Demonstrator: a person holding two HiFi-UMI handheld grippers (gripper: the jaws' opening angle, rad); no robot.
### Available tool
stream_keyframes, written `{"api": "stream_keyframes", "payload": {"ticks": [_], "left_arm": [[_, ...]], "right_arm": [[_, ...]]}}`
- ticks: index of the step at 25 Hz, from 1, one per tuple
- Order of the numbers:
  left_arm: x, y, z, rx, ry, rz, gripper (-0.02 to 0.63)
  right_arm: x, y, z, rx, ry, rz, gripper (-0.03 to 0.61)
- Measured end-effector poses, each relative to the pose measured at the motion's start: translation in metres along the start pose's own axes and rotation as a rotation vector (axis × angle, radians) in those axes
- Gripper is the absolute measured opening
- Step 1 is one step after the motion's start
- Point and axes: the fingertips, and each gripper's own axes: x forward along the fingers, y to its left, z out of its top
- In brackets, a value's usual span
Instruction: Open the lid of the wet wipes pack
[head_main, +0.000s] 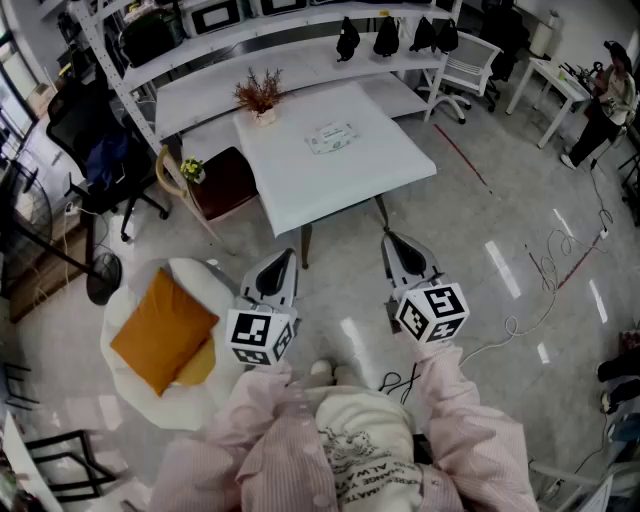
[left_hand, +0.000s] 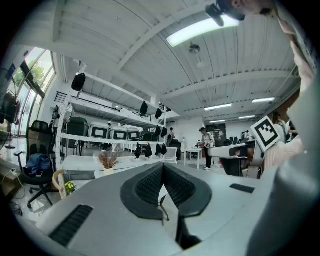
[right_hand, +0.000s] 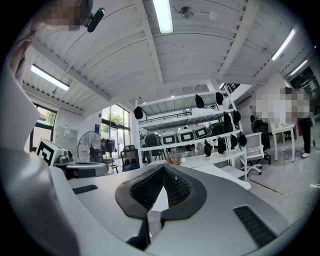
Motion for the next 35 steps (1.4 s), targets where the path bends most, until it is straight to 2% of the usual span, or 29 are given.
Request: {"api": "stream_keyframes", "payload": {"ticks": [5, 12, 13, 14, 15, 27, 35], "left_arm": [[0.003, -0.004, -0.006, -0.012, 0.008, 0.005, -0.003], [0.011, -0.014, -0.002, -0.017, -0.001, 0.009, -0.003], [0.011, -0.016, -0.002, -0.018, -0.002, 0.01, -0.003], [0.012, -0.018, -0.002, -0.02, -0.004, 0.01, -0.003], [0.013, -0.02, -0.003, -0.022, -0.006, 0.011, -0.003], [0.025, -0.024, -0.009, -0.059, -0.002, 0.042, -0.003], [0.058, -0.002, -0.022, -0.083, 0.014, 0.059, -0.003]], "right_arm": [[-0.002, -0.009, -0.001, 0.014, -0.038, 0.003, -0.002], [-0.012, -0.029, -0.002, 0.024, -0.038, -0.002, 0.003], [-0.014, -0.032, -0.003, 0.03, -0.043, -0.001, 0.023], [-0.015, -0.034, -0.003, 0.036, -0.046, 0.002, 0.08], [-0.016, -0.036, -0.003, 0.039, -0.046, 0.005, 0.103], [-0.01, -0.054, -0.009, 0.022, -0.046, 0.018, 0.11], [0.029, -0.078, -0.023, 0.04, -0.029, 0.028, 0.121]]}}
